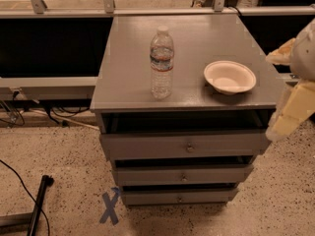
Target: Open middle drawer
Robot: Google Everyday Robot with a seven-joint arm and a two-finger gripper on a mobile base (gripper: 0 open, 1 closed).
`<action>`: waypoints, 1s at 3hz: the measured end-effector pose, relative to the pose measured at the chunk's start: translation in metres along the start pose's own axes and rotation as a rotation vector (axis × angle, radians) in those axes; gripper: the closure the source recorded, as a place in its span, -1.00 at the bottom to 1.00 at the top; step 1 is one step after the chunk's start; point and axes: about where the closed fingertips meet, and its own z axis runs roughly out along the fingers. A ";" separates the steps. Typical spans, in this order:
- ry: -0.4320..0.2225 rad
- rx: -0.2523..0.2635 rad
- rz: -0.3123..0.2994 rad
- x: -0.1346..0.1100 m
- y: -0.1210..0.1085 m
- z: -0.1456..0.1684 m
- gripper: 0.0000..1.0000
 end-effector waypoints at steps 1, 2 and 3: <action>-0.163 -0.034 -0.027 0.002 0.033 0.048 -1.00; -0.370 -0.123 -0.001 0.004 0.076 0.136 -1.00; -0.464 -0.143 0.054 0.013 0.098 0.174 -1.00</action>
Offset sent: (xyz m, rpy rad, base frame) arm -0.1423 -0.0354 -0.2878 1.1937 -0.1307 -0.1277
